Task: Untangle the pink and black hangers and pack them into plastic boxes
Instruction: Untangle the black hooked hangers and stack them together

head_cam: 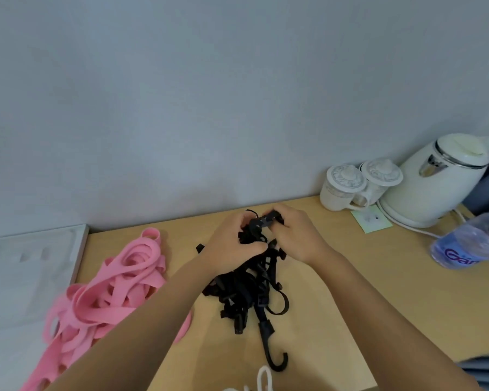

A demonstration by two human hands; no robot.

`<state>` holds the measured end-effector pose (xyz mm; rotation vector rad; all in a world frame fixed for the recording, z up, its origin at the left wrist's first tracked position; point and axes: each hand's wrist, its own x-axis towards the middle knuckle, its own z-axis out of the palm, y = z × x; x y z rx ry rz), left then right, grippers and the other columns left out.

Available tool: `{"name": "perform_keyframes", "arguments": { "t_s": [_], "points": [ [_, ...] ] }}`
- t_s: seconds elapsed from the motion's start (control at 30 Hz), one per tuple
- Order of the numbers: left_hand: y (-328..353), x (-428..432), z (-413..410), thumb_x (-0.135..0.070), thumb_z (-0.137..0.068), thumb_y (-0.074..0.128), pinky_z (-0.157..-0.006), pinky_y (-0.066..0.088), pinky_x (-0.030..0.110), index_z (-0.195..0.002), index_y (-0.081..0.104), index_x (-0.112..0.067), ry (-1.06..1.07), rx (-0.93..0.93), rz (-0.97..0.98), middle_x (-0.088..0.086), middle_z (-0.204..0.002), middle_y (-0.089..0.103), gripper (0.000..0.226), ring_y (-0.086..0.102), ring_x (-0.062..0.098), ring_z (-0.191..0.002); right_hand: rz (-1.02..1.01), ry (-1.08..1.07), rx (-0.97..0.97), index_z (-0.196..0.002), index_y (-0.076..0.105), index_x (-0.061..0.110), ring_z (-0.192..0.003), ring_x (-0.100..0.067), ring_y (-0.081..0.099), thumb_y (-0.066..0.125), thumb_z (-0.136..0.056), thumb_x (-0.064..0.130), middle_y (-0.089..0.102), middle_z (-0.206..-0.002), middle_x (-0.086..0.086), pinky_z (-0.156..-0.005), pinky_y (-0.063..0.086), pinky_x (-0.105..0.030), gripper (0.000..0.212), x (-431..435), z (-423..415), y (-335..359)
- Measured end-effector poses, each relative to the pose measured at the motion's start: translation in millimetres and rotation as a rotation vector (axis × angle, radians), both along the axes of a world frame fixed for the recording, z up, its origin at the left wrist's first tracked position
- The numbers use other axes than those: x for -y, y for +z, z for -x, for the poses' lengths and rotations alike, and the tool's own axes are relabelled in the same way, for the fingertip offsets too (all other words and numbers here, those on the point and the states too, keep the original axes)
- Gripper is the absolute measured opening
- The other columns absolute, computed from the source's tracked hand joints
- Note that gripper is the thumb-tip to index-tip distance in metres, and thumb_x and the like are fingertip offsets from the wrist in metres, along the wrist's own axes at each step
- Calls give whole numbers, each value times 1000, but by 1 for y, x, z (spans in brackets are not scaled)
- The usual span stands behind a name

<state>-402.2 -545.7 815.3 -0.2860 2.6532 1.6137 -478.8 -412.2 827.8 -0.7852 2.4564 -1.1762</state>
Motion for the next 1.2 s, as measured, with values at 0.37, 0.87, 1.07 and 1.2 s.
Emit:
{"name": "perform_keyframes", "arguments": {
  "t_s": [0.37,0.87,1.07,1.2],
  "points": [
    [55,2,12,-30,-82,66,-86,46,27,-101,60,-20,15,0,-315,-6,-93,66,22,62,11,-94,410,-9,142,-87,63,14,-50,6,50,46,-91,1,56,-54,21,-51,42,-13,21,42,3,119],
    [106,27,3,-13,-67,52,-72,48,27,-100,61,-9,105,-145,-672,-1,-89,72,35,66,16,-75,281,185,157,-119,55,22,-101,-11,60,53,-92,20,55,-114,3,-88,46,-24,27,48,-1,131],
    [125,35,1,-29,-75,62,-63,45,26,-98,63,-14,138,-136,-414,-2,-89,69,27,63,10,-68,202,127,-62,-94,65,18,-87,-29,61,51,-89,5,67,-91,-5,-83,51,-43,20,48,1,127],
    [124,45,-1,-35,-61,81,-69,43,26,-97,60,-23,134,-61,-126,-2,-80,58,43,55,12,-69,401,-129,-97,-79,58,17,-69,-15,55,38,-87,-5,58,-80,1,-68,50,-31,31,42,11,144]
  ]
}}
